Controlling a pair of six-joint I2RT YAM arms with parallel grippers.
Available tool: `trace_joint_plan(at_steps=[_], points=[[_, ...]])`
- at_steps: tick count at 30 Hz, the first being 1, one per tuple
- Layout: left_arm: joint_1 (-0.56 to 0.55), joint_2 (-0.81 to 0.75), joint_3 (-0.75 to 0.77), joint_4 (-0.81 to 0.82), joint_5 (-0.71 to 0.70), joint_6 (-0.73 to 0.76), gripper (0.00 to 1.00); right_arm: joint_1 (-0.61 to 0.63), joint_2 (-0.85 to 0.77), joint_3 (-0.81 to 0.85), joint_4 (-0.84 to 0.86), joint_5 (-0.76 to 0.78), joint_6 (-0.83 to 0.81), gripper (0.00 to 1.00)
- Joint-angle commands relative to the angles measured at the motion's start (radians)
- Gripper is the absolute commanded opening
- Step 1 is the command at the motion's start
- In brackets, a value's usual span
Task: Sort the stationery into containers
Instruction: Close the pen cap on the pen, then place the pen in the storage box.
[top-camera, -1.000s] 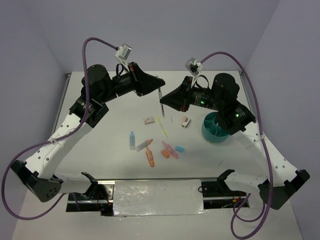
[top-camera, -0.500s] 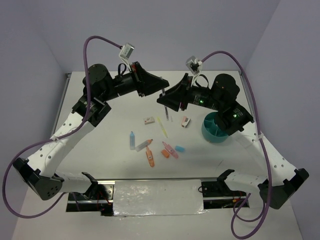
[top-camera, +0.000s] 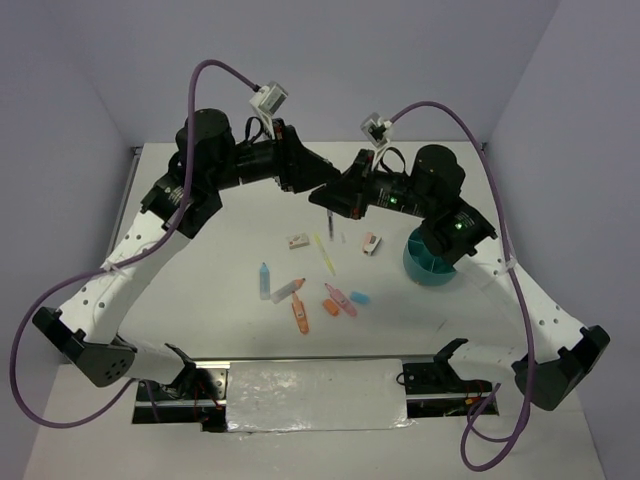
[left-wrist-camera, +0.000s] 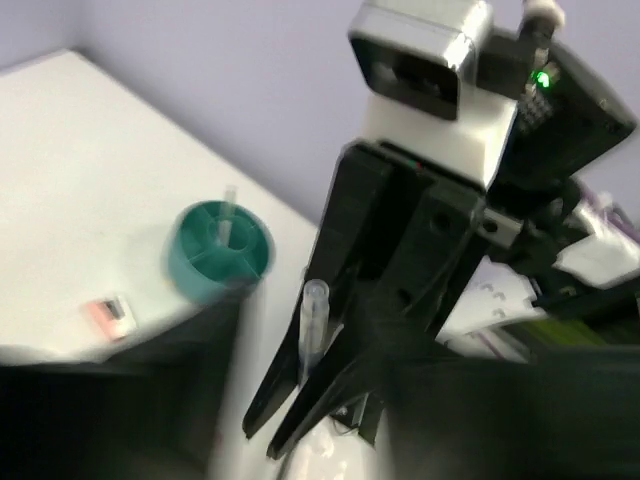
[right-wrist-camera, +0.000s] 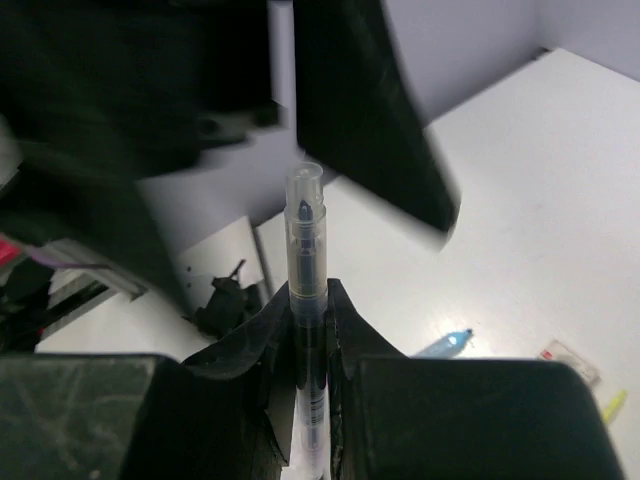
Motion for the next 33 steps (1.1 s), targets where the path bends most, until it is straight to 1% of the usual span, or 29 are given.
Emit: trace_joint_plan(at_steps=[1, 2, 3, 4, 5, 6, 7, 8, 9, 10, 11, 12, 13, 14, 15, 16, 17, 20, 22, 25, 26, 28, 32, 33], points=[[-0.018, -0.017, 0.101, -0.15, -0.119, 0.061, 0.99, -0.012, -0.011, -0.089, 0.038, 0.129, -0.034, 0.0], [-0.016, -0.013, 0.162, -0.198, -0.209, 0.054, 0.99, -0.021, -0.025, -0.121, 0.044, 0.158, -0.039, 0.0], [-0.012, -0.008, 0.193, -0.247, -0.412, 0.042, 0.99, -0.021, -0.042, -0.181, 0.047, 0.201, -0.048, 0.0], [-0.01, -0.005, 0.225, -0.301, -0.527, 0.02, 0.99, -0.024, -0.085, -0.207, 0.038, 0.321, -0.077, 0.0], [-0.006, -0.003, 0.273, -0.421, -0.634, -0.009, 0.99, -0.03, -0.108, -0.233, 0.026, 0.4, -0.089, 0.0], [0.017, -0.008, 0.285, -0.482, -0.802, -0.07, 0.99, -0.046, -0.131, -0.287, 0.014, 0.478, -0.114, 0.0], [0.036, -0.015, 0.284, -0.529, -0.85, -0.095, 0.99, -0.052, -0.157, -0.316, 0.015, 0.561, -0.126, 0.0], [0.054, -0.028, 0.238, -0.562, -0.861, -0.109, 0.99, -0.062, -0.21, -0.35, 0.02, 0.747, -0.132, 0.0], [0.095, -0.064, 0.203, -0.557, -0.849, -0.106, 0.99, -0.088, -0.237, -0.426, 0.032, 0.834, -0.138, 0.0], [0.111, -0.081, 0.163, -0.551, -0.803, -0.104, 0.99, -0.11, -0.261, -0.463, 0.07, 0.897, -0.154, 0.0], [0.129, -0.119, 0.079, -0.528, -0.774, -0.092, 0.99, -0.133, -0.304, -0.503, 0.092, 0.992, -0.163, 0.0], [0.134, -0.135, 0.04, -0.518, -0.741, -0.083, 0.99, -0.162, -0.32, -0.567, 0.11, 1.037, -0.166, 0.0], [0.134, -0.147, -0.027, -0.514, -0.696, -0.077, 0.99, -0.225, -0.334, -0.594, 0.145, 1.065, -0.168, 0.0], [0.135, -0.167, -0.061, -0.513, -0.672, -0.063, 0.99, -0.257, -0.355, -0.621, 0.165, 1.098, -0.171, 0.0], [0.134, -0.176, -0.092, -0.511, -0.648, -0.052, 0.99, -0.286, -0.358, -0.655, 0.19, 1.109, -0.166, 0.0], [0.135, -0.186, -0.15, -0.511, -0.625, -0.045, 0.99, -0.341, -0.358, -0.666, 0.204, 1.103, -0.174, 0.0], [0.135, -0.21, -0.182, -0.508, -0.588, -0.032, 0.99, -0.362, -0.357, -0.677, 0.216, 1.102, -0.178, 0.0], [0.135, -0.271, -0.303, -0.467, -0.534, -0.014, 0.98, -0.424, -0.332, -0.683, 0.235, 1.097, -0.181, 0.0], [0.134, -0.298, -0.371, -0.435, -0.505, -0.015, 0.98, -0.452, -0.32, -0.698, 0.277, 1.089, -0.181, 0.0], [0.135, -0.331, -0.438, -0.39, -0.428, -0.021, 0.98, -0.51, -0.292, -0.711, 0.311, 1.073, -0.171, 0.0], [0.134, -0.344, -0.452, -0.38, -0.396, -0.026, 0.98, -0.53, -0.283, -0.712, 0.317, 1.062, -0.166, 0.0], [0.135, -0.354, -0.478, -0.358, -0.376, -0.028, 0.98, -0.538, -0.252, -0.718, 0.334, 1.037, -0.169, 0.01], [0.134, -0.359, -0.475, -0.364, -0.373, -0.011, 0.99, -0.541, -0.232, -0.747, 0.348, 1.039, -0.155, 0.04], [0.135, -0.356, -0.465, -0.369, -0.379, -0.008, 0.99, -0.541, -0.235, -0.758, 0.36, 1.039, -0.151, 0.06]])
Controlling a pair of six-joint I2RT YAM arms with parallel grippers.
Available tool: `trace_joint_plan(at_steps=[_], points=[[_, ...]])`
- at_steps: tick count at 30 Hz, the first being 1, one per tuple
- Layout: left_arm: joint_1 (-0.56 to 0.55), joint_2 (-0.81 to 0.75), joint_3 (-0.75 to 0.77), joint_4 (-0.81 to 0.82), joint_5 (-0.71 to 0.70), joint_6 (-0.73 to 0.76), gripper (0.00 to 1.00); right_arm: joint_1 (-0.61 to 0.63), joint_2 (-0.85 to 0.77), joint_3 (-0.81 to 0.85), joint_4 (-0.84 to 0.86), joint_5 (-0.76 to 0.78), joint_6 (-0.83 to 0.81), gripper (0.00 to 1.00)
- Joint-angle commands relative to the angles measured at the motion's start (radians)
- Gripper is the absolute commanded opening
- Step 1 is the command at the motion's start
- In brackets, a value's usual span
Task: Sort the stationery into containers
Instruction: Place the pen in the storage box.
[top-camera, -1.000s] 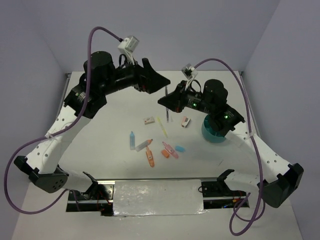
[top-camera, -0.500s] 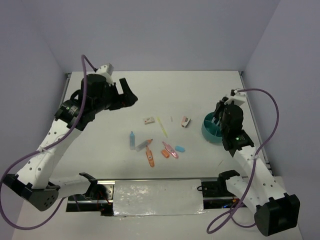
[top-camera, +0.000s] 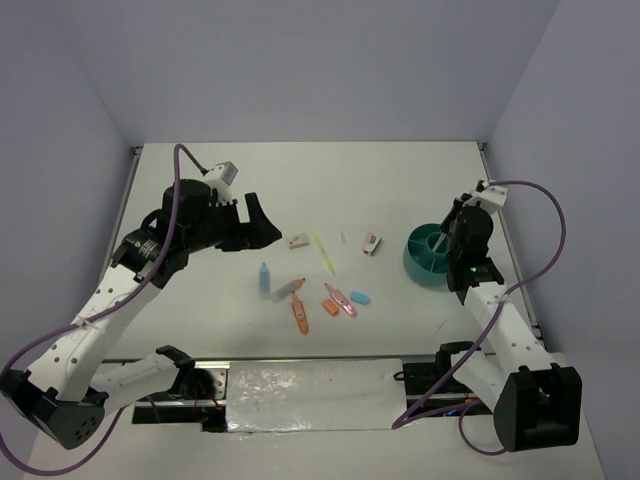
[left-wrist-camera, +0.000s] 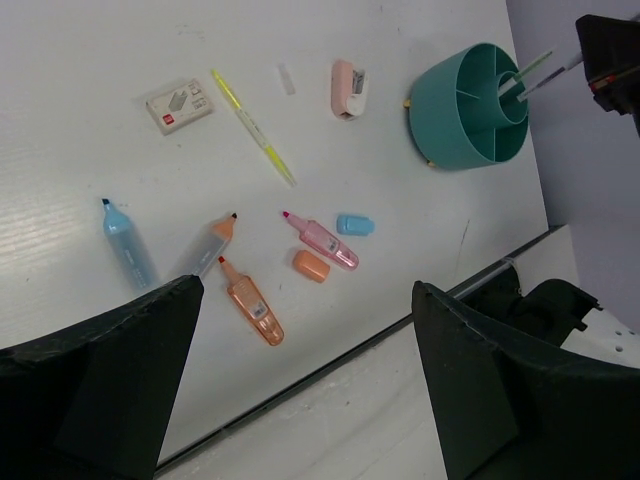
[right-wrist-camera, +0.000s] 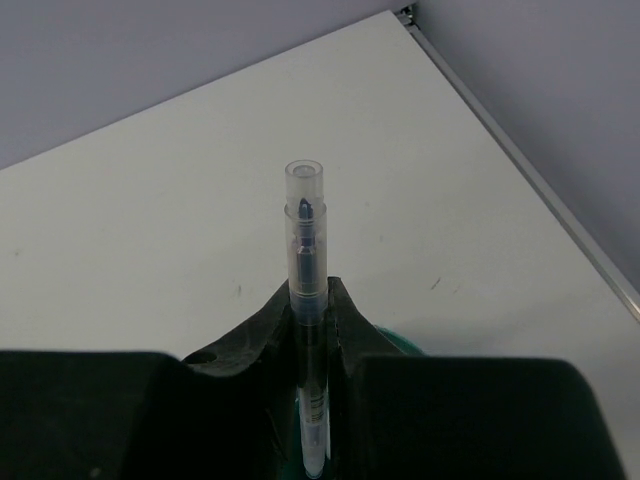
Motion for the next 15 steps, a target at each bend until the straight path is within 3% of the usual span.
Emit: trace_joint_plan(at_steps=[1, 5, 10, 11, 13, 15], points=[[-0.001, -0.002, 0.024, 0.049, 0.032, 0.036, 0.99, -0.004, -0.013, -0.049, 0.084, 0.0, 0.016, 0.09], [-0.003, 0.018, 0.036, 0.053, 0.029, 0.037, 0.99, -0.004, -0.04, -0.104, 0.121, -0.03, 0.037, 0.27], [-0.003, 0.039, 0.034, 0.067, 0.05, 0.03, 0.99, -0.003, -0.062, -0.145, 0.132, -0.037, 0.028, 0.33], [-0.003, 0.041, 0.033, 0.07, 0.053, 0.028, 0.99, -0.004, -0.066, -0.144, 0.123, -0.045, 0.025, 0.44], [-0.003, 0.047, 0.03, 0.072, 0.056, 0.027, 0.99, -0.004, -0.086, -0.138, 0.115, -0.075, 0.015, 0.58], [-0.001, 0.055, 0.025, 0.076, 0.058, 0.022, 0.99, -0.004, -0.106, -0.126, 0.106, -0.085, 0.014, 0.62]])
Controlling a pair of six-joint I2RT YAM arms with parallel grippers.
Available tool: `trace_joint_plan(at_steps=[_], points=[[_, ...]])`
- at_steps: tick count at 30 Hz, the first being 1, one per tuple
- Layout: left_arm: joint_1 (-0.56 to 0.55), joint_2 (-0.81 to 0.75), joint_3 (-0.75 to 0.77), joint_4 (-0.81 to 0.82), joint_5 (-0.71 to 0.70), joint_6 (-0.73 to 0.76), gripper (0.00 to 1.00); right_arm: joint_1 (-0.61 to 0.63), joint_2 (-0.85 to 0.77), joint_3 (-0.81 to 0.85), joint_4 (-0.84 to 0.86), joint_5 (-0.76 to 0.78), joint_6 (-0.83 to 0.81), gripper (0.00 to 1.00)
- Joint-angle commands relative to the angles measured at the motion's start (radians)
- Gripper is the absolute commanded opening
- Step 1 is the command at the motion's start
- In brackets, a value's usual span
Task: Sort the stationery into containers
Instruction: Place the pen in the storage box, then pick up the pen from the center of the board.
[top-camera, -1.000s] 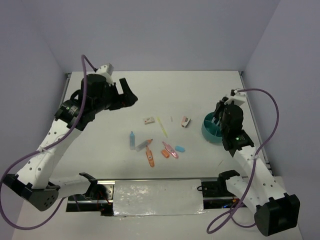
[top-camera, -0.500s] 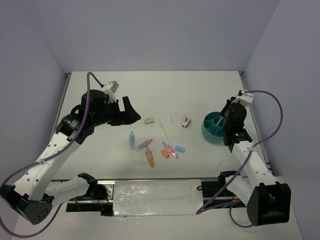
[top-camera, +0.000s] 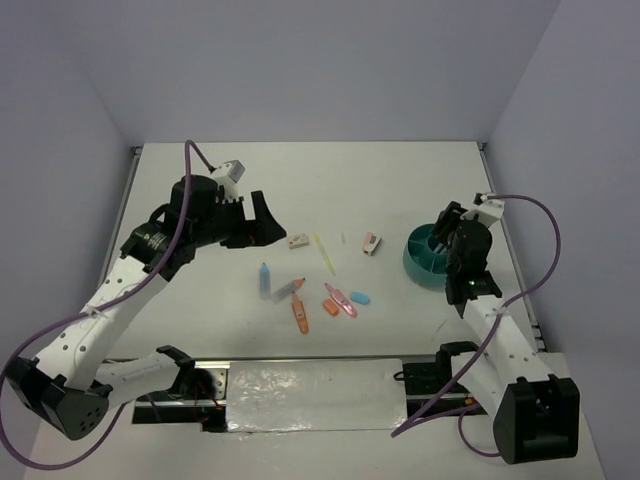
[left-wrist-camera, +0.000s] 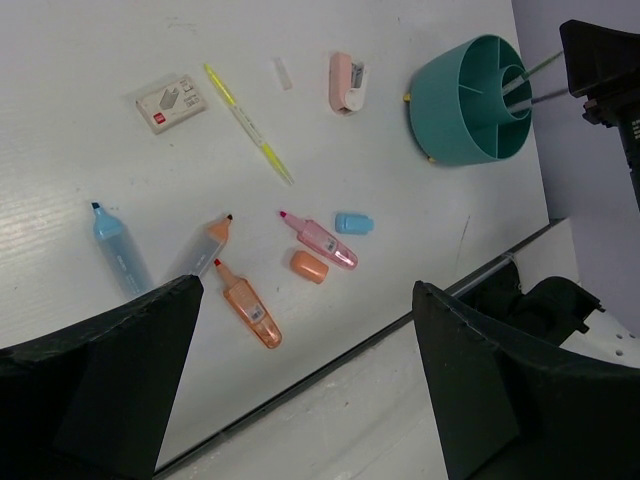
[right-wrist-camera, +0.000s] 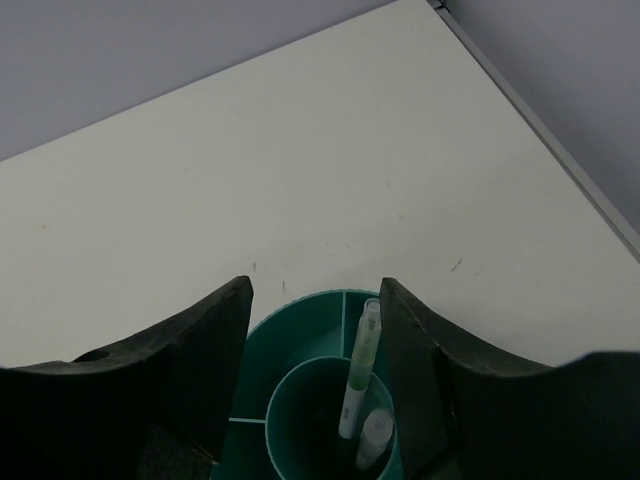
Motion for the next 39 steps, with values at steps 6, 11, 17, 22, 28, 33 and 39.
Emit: trace_joint_plan(at_steps=[6, 11, 17, 22, 28, 33, 39], points=[[-0.003, 0.049, 0.021, 0.02, -0.024, -0.028, 0.99, 0.007, -0.113, 0.147, -0.118, -0.185, 0.023, 0.65], [-0.001, 0.098, 0.053, -0.077, -0.183, -0.099, 0.99, 0.153, -0.011, 0.332, -0.297, -0.172, -0.02, 0.65], [-0.003, 0.144, 0.081, -0.21, -0.331, -0.182, 0.99, 0.383, 0.278, 0.548, -0.527, -0.194, 0.003, 0.62], [0.0, 0.103, 0.101, -0.272, -0.424, -0.231, 1.0, 0.553, 0.592, 0.674, -0.582, -0.239, 0.008, 0.54], [0.008, 0.093, 0.044, -0.221, -0.267, -0.157, 0.99, 0.645, 0.945, 0.944, -0.689, -0.239, 0.029, 0.46], [0.01, 0.071, 0.0, -0.227, -0.22, -0.142, 0.99, 0.667, 1.056, 1.047, -0.752, -0.185, 0.051, 0.47], [0.013, 0.026, -0.016, -0.232, -0.236, -0.125, 0.99, 0.664, 1.092, 1.001, -0.733, -0.165, 0.046, 0.47]])
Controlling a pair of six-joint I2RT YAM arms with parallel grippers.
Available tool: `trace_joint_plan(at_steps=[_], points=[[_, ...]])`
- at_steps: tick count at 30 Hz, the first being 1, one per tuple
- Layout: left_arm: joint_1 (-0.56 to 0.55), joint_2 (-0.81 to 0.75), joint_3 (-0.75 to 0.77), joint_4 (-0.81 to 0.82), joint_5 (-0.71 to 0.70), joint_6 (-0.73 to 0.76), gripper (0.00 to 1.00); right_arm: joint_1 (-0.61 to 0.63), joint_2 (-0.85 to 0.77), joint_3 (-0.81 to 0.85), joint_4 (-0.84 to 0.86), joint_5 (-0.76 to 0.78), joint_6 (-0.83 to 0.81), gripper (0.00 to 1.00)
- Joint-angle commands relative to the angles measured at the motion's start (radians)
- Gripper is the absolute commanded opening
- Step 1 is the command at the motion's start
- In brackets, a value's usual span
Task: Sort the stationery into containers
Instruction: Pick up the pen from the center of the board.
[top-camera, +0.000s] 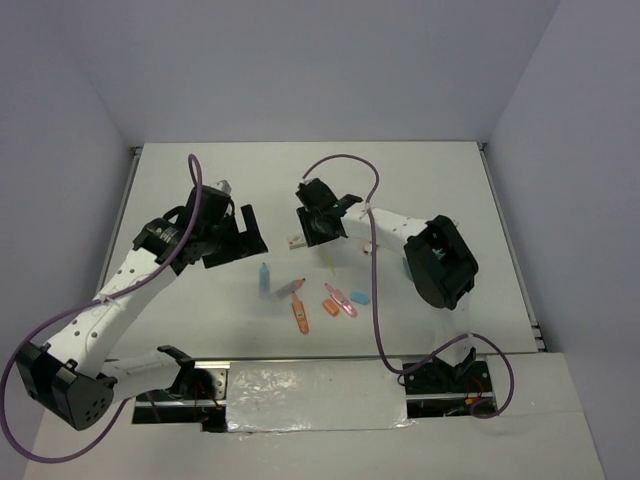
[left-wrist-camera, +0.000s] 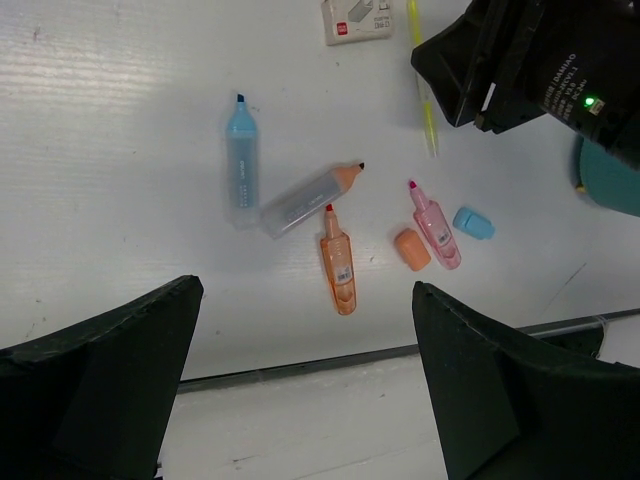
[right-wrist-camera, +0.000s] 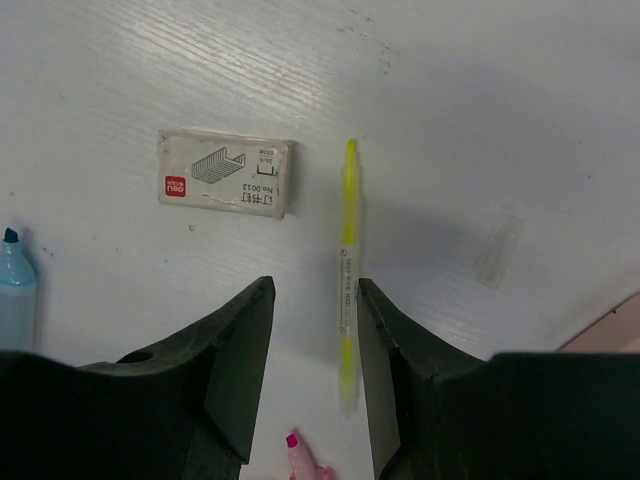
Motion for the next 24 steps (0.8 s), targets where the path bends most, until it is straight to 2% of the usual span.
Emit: trace_joint_plan(at_steps=[1, 6, 8, 10, 12, 17, 18, 21, 24], points=[[0.005, -0.04, 0.01, 0.003, 0.022, 0.031, 1.0, 0.002, 0.01, -0.007, -0.004, 0.034, 0.011, 0.46], [0.007, -0.031, 0.008, -0.002, 0.031, 0.041, 0.99, 0.001, 0.021, -0.068, 0.027, 0.013, 0.014, 0.44], [0.007, -0.024, 0.013, 0.001, 0.037, 0.042, 0.99, -0.002, 0.033, -0.088, 0.038, 0.008, 0.019, 0.37], [0.007, -0.014, 0.016, 0.001, 0.042, 0.05, 0.99, -0.002, 0.044, -0.107, 0.043, 0.008, 0.026, 0.36], [0.007, -0.006, 0.022, 0.003, 0.046, 0.057, 0.99, -0.002, 0.05, -0.116, 0.05, 0.001, 0.029, 0.3], [0.008, 0.012, 0.036, 0.003, 0.052, 0.074, 0.99, -0.01, 0.033, -0.096, 0.032, -0.001, 0.032, 0.04], [0.008, 0.015, 0.037, 0.008, 0.052, 0.077, 0.99, -0.015, 0.016, -0.087, 0.032, -0.001, 0.04, 0.0], [0.008, 0.041, 0.044, 0.05, 0.08, 0.091, 0.99, -0.048, -0.108, -0.047, 0.003, 0.004, 0.057, 0.0], [0.003, 0.121, 0.085, 0.08, 0.082, 0.076, 0.99, -0.097, -0.281, 0.037, -0.095, 0.046, 0.077, 0.0]])
